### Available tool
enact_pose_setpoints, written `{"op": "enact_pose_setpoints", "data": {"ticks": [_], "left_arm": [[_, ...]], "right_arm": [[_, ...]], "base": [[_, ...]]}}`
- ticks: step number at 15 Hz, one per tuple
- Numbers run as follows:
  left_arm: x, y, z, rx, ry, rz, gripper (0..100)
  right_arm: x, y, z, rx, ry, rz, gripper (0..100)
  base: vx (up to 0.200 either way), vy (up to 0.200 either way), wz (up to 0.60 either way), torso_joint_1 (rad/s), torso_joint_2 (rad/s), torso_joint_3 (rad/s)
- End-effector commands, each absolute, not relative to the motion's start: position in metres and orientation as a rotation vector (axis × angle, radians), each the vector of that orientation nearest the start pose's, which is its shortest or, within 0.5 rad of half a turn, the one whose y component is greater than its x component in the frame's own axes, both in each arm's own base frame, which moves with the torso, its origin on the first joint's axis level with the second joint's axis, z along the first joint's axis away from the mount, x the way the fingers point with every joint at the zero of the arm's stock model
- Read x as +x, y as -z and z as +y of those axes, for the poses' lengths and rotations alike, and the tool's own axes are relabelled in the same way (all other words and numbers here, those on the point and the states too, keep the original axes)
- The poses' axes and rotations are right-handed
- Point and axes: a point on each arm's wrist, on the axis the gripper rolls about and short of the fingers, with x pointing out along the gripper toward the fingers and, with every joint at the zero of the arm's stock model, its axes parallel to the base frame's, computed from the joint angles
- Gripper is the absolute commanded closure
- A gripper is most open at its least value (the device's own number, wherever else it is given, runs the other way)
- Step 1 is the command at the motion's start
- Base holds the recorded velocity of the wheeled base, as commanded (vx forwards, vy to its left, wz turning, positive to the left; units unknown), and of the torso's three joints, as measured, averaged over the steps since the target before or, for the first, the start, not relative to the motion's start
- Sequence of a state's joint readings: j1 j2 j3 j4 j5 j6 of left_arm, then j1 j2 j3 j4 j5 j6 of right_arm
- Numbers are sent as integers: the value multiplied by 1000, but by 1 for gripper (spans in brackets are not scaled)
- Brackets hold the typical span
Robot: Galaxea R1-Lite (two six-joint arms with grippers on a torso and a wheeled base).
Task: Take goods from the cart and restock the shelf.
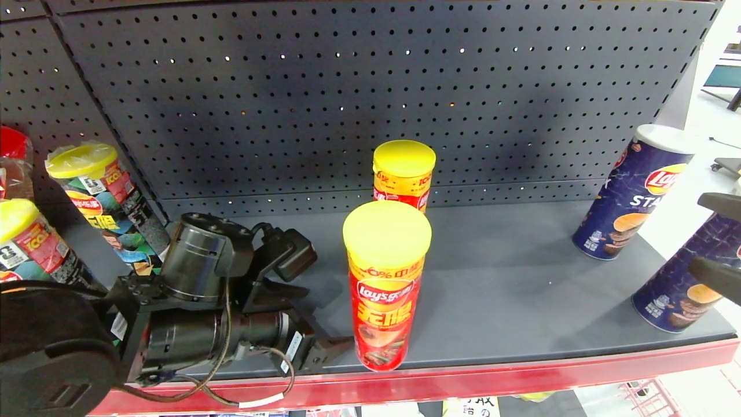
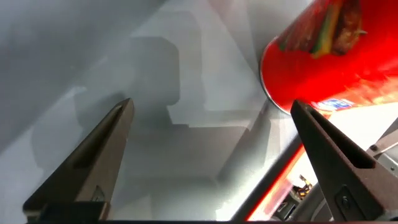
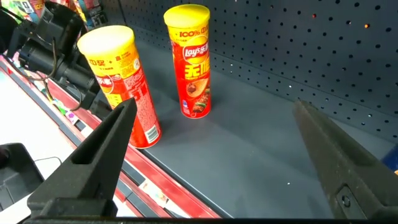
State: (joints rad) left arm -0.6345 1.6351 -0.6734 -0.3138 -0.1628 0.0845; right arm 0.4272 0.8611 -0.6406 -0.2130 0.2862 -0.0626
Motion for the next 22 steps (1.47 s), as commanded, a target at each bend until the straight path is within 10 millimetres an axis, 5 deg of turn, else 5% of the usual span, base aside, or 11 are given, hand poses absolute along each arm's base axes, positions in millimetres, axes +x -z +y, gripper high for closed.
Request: {"op": "enact_pose_setpoints", "data": {"ticks": [1,5,22], "left_arm": [[205,-140,-159,235,807,607,0],[197,-137,-156,241,817,618,0],[217,-132,-179,248,836,622,0]], "right_arm": [[83,-262,45,-61,-715,-13,0],[82,-266,44,-60,-714,-27,0],[83,-267,45,-60,-714,-26,0]], "base": [[0,0,0,0,0,0],[0,0,0,0,0,0],[0,0,0,0,0,0]]}}
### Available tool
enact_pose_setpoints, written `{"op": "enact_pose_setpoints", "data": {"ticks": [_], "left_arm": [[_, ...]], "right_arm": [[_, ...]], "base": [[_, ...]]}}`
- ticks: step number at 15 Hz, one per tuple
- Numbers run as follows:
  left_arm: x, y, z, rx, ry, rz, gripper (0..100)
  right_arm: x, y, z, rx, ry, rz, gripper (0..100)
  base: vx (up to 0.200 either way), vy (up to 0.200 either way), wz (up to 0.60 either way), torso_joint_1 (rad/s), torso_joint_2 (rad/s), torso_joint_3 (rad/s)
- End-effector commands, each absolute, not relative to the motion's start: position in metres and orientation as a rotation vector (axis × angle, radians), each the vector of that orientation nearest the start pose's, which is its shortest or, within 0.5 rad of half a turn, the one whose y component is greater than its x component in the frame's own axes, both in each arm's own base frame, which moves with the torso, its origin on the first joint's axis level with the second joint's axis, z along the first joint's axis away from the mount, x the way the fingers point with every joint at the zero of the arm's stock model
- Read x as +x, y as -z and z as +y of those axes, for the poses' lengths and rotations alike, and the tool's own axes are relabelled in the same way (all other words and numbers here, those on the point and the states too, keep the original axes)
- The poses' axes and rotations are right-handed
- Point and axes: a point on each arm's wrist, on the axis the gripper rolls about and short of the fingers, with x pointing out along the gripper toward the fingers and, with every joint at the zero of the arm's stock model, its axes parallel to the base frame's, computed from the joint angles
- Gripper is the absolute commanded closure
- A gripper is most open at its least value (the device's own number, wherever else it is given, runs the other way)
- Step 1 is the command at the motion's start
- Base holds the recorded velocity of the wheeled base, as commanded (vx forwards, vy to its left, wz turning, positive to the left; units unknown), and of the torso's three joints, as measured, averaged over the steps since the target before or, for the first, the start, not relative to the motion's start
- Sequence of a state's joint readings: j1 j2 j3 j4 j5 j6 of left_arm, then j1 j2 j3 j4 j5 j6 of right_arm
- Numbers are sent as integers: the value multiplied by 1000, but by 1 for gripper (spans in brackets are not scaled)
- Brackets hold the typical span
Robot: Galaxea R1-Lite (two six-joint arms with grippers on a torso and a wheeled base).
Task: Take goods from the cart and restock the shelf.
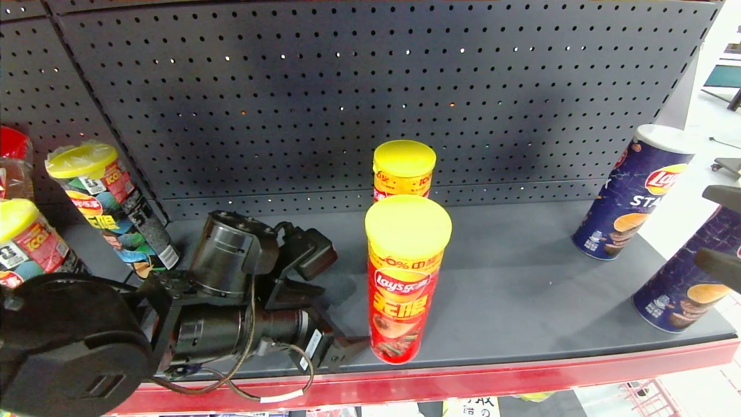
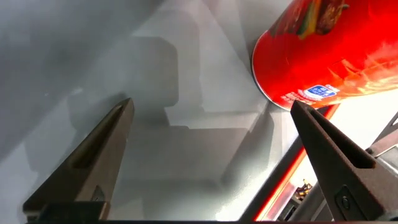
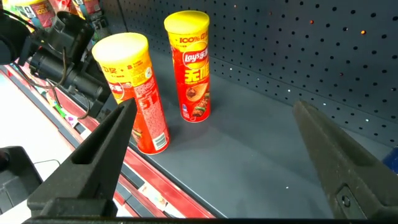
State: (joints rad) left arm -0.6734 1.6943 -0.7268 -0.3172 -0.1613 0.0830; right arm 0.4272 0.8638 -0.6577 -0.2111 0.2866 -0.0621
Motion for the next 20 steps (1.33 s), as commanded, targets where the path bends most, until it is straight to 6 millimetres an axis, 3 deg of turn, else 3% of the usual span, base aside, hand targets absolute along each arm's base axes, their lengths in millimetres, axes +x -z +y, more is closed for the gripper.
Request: {"op": "enact_pose_setpoints", "data": {"ticks": [1,3,5,7,9,10,12,13,14,15,16,18,20], "left_arm": [[217,-132,-180,247,835,624,0],[216,-132,-178,247,827,624,0],[202,-154,-163,240,774,544,0],[177,-180,-130,218,654,432,0],[128,-201,-77,175,524,326,0],[114,-204,-65,171,491,313,0],[46,-194,-20,169,348,319,0],[0,-178,3,162,277,342,0],[-31,-165,13,148,190,359,0],[-46,-157,14,138,133,378,0],[-75,-137,9,70,-31,417,0],[-87,-123,-1,14,-162,425,0],[-83,-119,0,-55,-192,428,0]], "right_arm": [[83,-267,45,-60,-713,-26,0],[83,-263,44,-61,-713,-15,0],[81,-246,44,-63,-710,34,0],[68,-224,36,-63,-686,62,0],[44,-200,22,-64,-589,47,0],[38,-196,18,-63,-551,44,0],[4,-180,5,-38,-397,71,0],[-22,-167,0,-13,-296,78,0],[-39,-156,-2,-11,-229,85,0],[-45,-149,-3,-8,-198,96,0],[-51,-138,-4,-7,-118,124,0],[-47,-129,-6,-16,-6,162,0],[-43,-120,-7,41,63,196,0]], "base": [[0,0,0,0,0,0],[0,0,0,0,0,0],[0,0,0,0,0,0],[0,0,0,0,0,0],[0,0,0,0,0,0],[0,0,0,0,0,0],[0,0,0,0,0,0],[0,0,0,0,0,0],[0,0,0,0,0,0],[0,0,0,0,0,0],[0,0,0,0,0,0],[0,0,0,0,0,0],[0,0,0,0,0,0]]}}
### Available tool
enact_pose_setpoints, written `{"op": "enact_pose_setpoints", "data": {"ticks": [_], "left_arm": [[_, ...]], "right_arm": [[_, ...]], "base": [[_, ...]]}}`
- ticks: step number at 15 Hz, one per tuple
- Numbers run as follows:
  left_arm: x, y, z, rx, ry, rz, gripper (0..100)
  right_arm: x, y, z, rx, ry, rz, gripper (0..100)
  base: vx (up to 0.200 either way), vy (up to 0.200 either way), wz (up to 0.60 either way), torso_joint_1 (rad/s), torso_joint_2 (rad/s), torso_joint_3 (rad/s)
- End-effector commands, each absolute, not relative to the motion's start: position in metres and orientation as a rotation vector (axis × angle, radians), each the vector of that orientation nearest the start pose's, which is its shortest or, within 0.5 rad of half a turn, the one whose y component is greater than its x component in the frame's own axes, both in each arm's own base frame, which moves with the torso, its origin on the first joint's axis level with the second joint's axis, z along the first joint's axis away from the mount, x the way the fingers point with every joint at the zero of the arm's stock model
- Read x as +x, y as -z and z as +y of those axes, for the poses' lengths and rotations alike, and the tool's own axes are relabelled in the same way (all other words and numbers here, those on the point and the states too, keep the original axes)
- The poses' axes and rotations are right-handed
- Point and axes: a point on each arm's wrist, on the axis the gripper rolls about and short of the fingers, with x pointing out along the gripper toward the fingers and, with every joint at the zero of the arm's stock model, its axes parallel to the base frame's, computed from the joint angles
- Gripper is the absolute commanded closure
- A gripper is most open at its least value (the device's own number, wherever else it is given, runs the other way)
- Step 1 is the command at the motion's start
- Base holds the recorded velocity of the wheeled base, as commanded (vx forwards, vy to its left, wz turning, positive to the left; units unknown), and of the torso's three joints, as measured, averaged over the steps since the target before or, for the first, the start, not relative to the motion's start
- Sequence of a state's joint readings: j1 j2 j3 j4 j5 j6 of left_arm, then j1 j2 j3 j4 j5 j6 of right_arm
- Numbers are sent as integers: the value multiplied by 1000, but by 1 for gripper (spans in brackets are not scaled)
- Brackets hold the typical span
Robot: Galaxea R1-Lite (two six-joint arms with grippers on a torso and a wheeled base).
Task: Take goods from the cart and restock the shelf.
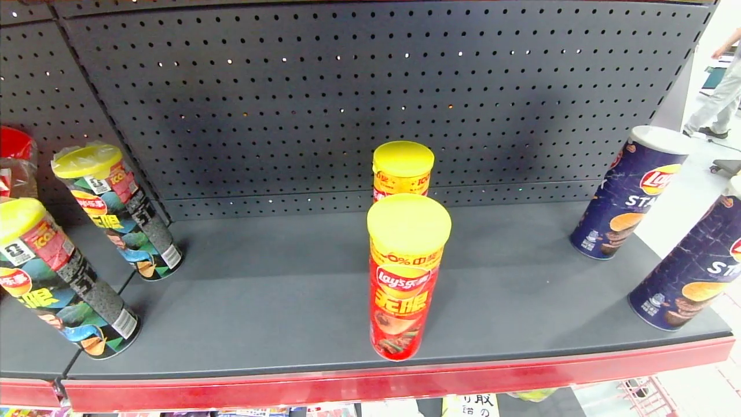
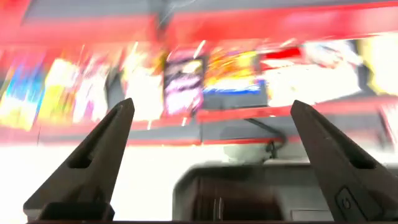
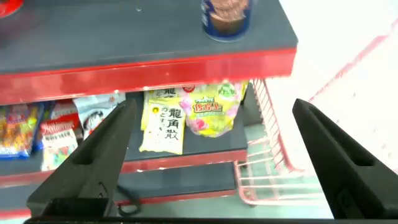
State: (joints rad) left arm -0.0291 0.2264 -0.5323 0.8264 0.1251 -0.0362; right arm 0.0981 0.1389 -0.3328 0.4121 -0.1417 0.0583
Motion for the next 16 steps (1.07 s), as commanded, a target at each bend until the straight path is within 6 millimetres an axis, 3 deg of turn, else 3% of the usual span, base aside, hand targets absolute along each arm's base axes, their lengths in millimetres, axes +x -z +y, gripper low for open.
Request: {"op": "enact_pose_setpoints", "data": {"ticks": [1,3,4,5,6,7,8,11,13,14,16], "left_arm": [[-76,-114,1,-93,-202,412,0],[-42,-90,2,-127,-108,162,0],[-31,-88,2,-130,-89,37,0],[-30,-87,2,-128,-72,20,0],[-29,-86,1,-81,-49,26,0],[-29,-85,1,-59,-56,27,0],[-29,-85,2,-2,-86,31,0],[-27,-82,4,-15,-163,22,0],[-23,-81,3,-23,-128,-46,0],[-23,-80,0,-20,-13,-42,0],[-23,-75,0,-18,-12,11,0]], "right_arm": [[-41,-114,-7,50,65,219,0],[-35,-95,-6,36,40,284,0],[-34,-94,-5,46,-2,278,0],[-33,-94,-4,48,-37,272,0],[-29,-91,0,38,-216,228,0],[-25,-89,2,-3,-267,183,0],[-19,-85,3,-91,-311,71,0],[-15,-84,0,-53,-153,30,0],[-16,-77,0,12,-142,108,0],[-15,-78,0,-5,-153,93,0],[-15,-78,0,3,-148,94,0]], "base": [[0,0,0,0,0,0],[0,0,0,0,0,0],[0,0,0,0,0,0],[0,0,0,0,0,0],[0,0,0,0,0,0],[0,0,0,0,0,0],[0,0,0,0,0,0],[0,0,0,0,0,0],[0,0,0,0,0,0],[0,0,0,0,0,0],[0,0,0,0,0,0]]}}
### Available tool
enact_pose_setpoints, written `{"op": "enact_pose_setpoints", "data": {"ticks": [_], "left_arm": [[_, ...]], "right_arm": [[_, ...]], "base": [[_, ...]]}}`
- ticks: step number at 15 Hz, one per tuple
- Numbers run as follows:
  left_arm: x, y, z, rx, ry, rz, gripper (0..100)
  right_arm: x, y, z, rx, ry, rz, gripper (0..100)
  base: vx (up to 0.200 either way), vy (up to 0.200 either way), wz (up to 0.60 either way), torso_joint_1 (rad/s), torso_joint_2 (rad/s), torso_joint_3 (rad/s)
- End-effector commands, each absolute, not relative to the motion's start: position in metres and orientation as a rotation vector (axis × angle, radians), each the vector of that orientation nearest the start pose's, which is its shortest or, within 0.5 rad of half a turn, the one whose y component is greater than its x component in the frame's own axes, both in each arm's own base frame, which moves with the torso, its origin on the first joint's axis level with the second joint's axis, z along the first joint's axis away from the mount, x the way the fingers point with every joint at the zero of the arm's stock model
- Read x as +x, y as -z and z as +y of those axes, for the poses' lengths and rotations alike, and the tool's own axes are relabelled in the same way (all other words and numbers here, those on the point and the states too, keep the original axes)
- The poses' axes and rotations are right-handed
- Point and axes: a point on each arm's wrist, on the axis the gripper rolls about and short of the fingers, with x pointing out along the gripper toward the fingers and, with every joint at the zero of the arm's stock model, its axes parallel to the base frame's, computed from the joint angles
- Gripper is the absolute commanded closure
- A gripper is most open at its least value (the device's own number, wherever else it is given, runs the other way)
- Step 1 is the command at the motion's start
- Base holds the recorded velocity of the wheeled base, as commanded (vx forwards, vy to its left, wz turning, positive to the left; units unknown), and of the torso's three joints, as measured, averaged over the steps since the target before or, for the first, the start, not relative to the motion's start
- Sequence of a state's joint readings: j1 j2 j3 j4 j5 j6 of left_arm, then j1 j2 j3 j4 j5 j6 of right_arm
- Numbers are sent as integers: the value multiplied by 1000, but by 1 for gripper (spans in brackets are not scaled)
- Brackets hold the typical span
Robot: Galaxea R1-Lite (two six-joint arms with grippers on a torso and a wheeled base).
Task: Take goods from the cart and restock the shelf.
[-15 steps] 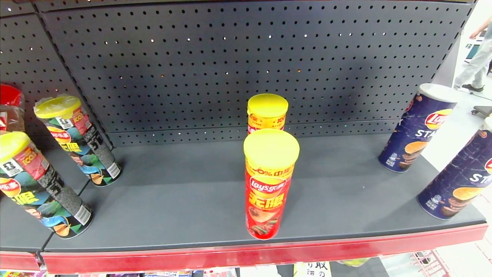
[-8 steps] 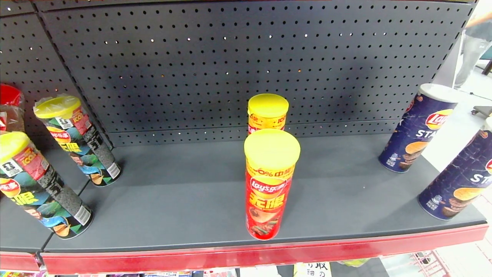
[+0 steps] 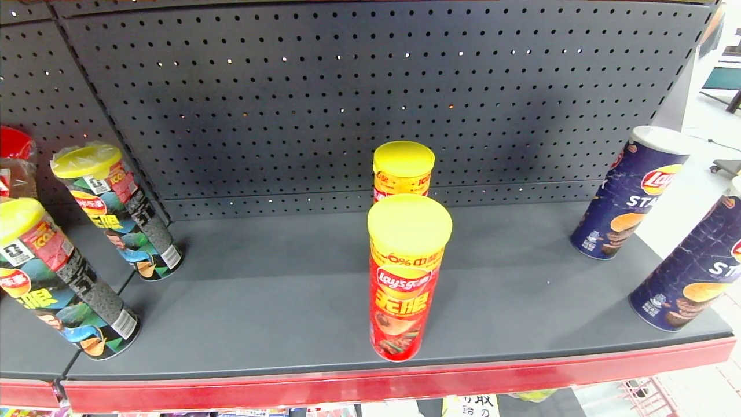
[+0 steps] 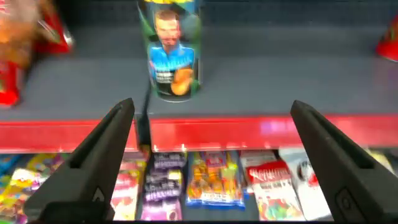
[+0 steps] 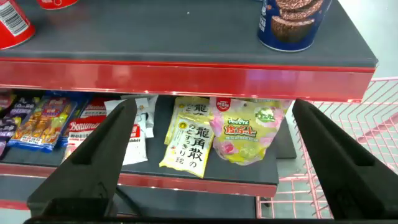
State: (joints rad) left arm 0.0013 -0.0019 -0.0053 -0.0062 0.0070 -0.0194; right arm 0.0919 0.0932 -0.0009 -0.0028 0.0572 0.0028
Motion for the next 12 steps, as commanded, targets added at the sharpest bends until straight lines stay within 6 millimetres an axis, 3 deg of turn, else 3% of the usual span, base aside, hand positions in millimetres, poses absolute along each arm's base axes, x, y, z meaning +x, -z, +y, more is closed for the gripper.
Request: {"op": "enact_pose_setpoints", "data": {"ticks": [1,11,12], "left_arm": [[-23,-75,0,-11,-11,6,0],[-23,-75,0,-3,-12,5,0],[-23,-75,0,-3,-12,5,0]], "right_arm": [[-15,-78,0,-5,-152,95,0],[-15,-78,0,-4,-140,94,0],[-15,-78,0,-4,-140,94,0]], "base": [[0,0,0,0,0,0],[0,0,0,0,0,0],[-200,0,0,2,-7,2]]}}
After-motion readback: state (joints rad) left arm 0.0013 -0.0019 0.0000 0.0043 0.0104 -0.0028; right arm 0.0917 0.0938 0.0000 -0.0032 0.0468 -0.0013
